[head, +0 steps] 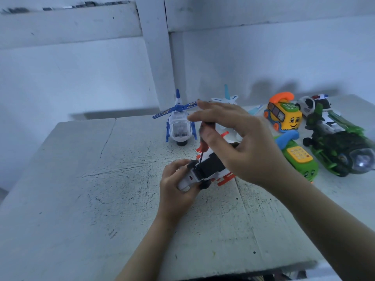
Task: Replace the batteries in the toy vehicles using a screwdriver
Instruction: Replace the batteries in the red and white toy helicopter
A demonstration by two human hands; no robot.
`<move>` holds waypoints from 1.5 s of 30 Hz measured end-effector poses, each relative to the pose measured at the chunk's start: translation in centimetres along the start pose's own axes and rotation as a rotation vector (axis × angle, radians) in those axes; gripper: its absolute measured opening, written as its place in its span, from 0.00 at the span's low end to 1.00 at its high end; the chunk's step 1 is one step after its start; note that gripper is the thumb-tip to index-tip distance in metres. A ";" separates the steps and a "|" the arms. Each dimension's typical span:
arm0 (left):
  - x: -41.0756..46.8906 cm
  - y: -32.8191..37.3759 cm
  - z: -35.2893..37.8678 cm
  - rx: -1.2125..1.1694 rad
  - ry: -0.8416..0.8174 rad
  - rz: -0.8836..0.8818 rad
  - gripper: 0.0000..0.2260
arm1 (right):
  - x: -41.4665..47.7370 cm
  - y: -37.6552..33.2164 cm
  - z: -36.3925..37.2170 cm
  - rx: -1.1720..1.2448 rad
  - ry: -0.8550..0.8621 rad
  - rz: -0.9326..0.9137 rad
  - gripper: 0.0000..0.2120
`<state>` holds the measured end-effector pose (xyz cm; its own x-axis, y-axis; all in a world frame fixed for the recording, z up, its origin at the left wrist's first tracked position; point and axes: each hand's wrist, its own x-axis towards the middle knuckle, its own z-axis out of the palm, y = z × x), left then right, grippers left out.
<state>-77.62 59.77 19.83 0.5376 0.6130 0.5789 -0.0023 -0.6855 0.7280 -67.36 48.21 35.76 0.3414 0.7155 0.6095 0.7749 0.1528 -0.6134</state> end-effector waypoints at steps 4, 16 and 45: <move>0.0 0.0 0.0 -0.006 -0.005 -0.001 0.23 | -0.1 -0.2 0.1 -0.023 0.095 -0.009 0.14; 0.2 0.3 0.0 -0.077 -0.004 0.014 0.21 | 0.0 0.5 -0.4 -0.137 0.012 -0.030 0.16; 0.3 0.4 -0.1 -0.079 0.034 -0.031 0.20 | -0.3 0.7 -1.5 -0.052 -0.045 -0.019 0.13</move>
<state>-77.53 59.66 20.32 0.5091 0.6474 0.5672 -0.0532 -0.6341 0.7715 -66.07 47.06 35.88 0.3035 0.7426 0.5970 0.8080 0.1314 -0.5743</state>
